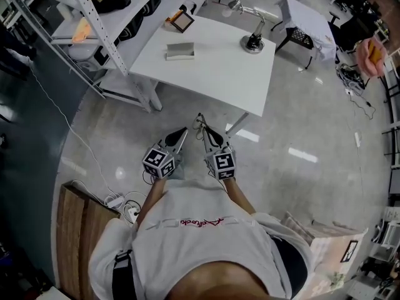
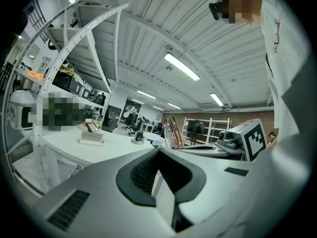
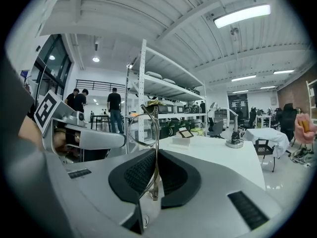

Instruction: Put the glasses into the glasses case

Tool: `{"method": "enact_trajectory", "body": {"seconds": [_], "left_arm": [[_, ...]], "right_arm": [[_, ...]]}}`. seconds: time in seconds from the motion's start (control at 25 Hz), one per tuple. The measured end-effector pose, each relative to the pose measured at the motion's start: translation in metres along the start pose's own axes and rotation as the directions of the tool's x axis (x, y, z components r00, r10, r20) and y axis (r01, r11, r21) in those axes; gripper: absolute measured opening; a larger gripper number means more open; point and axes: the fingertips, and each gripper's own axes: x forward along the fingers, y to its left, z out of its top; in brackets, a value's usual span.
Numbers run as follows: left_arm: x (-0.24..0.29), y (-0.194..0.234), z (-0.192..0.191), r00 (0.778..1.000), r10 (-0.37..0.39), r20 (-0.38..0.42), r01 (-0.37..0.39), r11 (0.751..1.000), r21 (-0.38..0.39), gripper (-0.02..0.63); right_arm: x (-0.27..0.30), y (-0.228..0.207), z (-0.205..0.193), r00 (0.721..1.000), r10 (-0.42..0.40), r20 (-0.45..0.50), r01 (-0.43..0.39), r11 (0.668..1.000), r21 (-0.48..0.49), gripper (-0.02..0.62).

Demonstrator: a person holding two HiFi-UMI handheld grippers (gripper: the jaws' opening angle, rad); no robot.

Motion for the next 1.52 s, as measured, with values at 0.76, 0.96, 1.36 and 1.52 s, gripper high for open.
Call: {"method": "enact_trajectory", "body": {"seconds": [0.76, 0.96, 1.36, 1.52], "left_arm": [[0.076, 0.142, 0.044, 0.998, -0.053, -0.020, 0.052, 0.997, -0.060, 0.008], [0.094, 0.190, 0.063, 0.998, -0.051, -0.028, 0.049, 0.996, -0.071, 0.008], [0.122, 0.290, 0.101, 0.999, -0.046, -0.023, 0.044, 0.995, -0.087, 0.008], [0.135, 0.315, 0.107, 0.998, -0.062, -0.030, 0.059, 0.995, -0.084, 0.008]], "right_arm": [[0.153, -0.048, 0.021, 0.996, -0.050, -0.075, 0.050, 0.999, -0.013, 0.017], [0.203, -0.063, 0.034, 0.993, -0.069, -0.094, 0.068, 0.998, -0.016, 0.017], [0.305, -0.079, 0.056, 0.990, -0.082, -0.111, 0.081, 0.997, -0.015, 0.017], [0.333, -0.089, 0.060, 0.989, -0.102, -0.107, 0.102, 0.995, -0.003, 0.017]]}}
